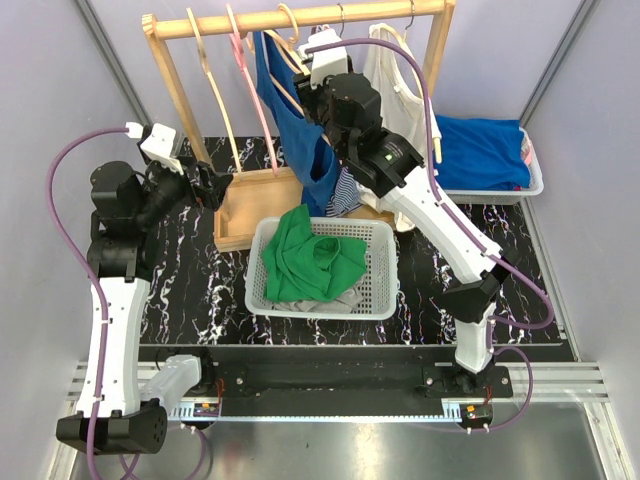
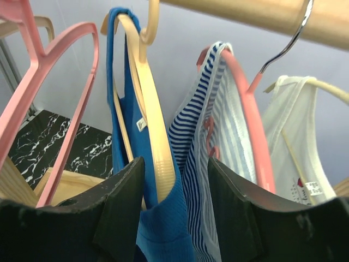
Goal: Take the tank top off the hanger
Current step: Pick up the hanger from the clothesline.
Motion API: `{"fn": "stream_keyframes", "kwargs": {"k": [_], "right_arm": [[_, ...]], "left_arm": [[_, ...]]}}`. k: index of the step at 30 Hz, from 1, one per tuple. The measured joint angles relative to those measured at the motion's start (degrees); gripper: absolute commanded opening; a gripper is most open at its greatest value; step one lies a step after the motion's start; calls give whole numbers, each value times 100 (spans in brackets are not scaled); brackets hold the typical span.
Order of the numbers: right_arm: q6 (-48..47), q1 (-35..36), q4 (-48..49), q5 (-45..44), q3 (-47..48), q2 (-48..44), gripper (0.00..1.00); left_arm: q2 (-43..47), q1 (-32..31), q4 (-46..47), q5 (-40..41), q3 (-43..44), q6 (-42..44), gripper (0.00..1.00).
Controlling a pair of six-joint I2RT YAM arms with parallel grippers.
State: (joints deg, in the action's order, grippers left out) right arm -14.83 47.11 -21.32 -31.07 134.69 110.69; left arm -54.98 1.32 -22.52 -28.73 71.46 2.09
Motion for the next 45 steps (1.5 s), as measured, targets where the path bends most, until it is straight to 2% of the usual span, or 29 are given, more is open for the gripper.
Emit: {"fn": "stream_keyframes", "kwargs": {"k": [4,7,12,17,30,39,45], "right_arm": [[-61,-26,0,17,334,107,58],[85,-166,-35,197,367,107,67],[476,-780,-153,1296,341,107,72],[678,-1233,-479,2249,664,192,70],[848,-1213,-739,3392,879,275,68],[1027,-1200,-782,3469,957,452,59],[992,-1110,-855,3215,973,629,41]], "left_arm": [[0,0,7,2,0,0,99],[0,-4,13,0,0,0,99],[0,-20,17,-2,0,-4,99],[0,-26,33,-13,7,-11,99],[0,-26,83,-31,7,-13,99],[-50,-26,164,-39,13,-13,99],[-59,-26,166,-37,15,-11,99]]}}
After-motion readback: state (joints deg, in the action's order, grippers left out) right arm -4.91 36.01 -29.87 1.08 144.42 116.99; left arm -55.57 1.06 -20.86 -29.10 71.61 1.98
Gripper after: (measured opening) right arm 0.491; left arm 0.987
